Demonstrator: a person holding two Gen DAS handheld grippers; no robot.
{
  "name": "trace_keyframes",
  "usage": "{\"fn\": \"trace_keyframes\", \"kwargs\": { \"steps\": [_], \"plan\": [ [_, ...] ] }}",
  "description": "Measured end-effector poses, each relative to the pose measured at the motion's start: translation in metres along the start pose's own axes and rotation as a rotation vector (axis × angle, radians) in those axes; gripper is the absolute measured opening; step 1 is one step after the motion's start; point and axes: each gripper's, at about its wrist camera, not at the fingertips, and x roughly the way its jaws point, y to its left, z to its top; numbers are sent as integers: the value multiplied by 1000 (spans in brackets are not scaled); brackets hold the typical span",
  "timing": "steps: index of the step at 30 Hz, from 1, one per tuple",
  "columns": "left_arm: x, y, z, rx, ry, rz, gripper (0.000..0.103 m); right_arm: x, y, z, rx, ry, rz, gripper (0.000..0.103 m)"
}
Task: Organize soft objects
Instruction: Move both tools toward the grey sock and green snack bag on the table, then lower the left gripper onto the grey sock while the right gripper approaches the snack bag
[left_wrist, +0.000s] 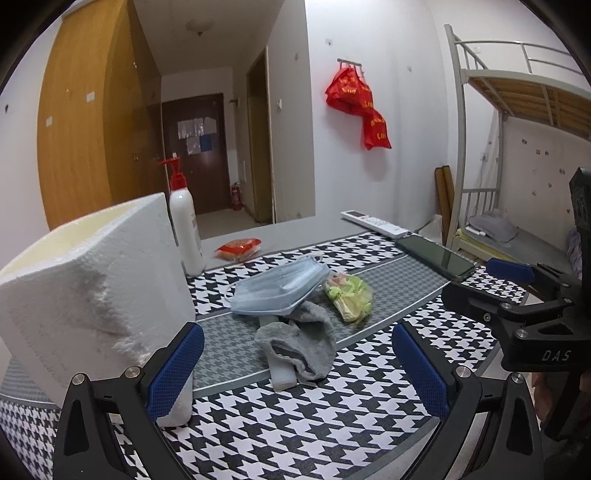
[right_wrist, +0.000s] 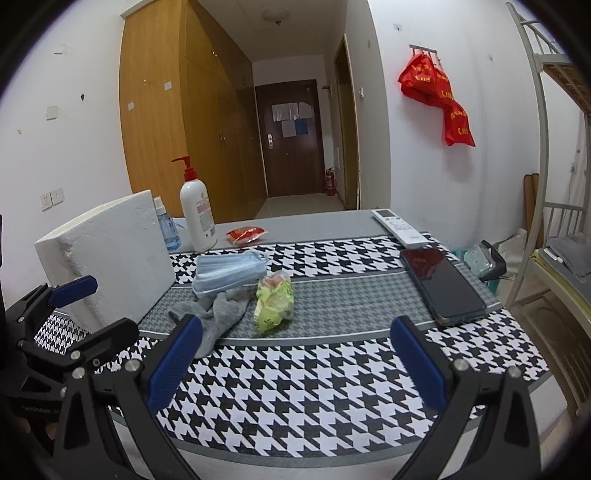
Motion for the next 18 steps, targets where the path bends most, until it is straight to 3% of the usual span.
{"fn": "trace_keyframes", "kwargs": {
  "steps": [18],
  "plan": [
    [35,0,4,22,87,7,102,34,-10,5,-4,76,11,103]
  ]
}}
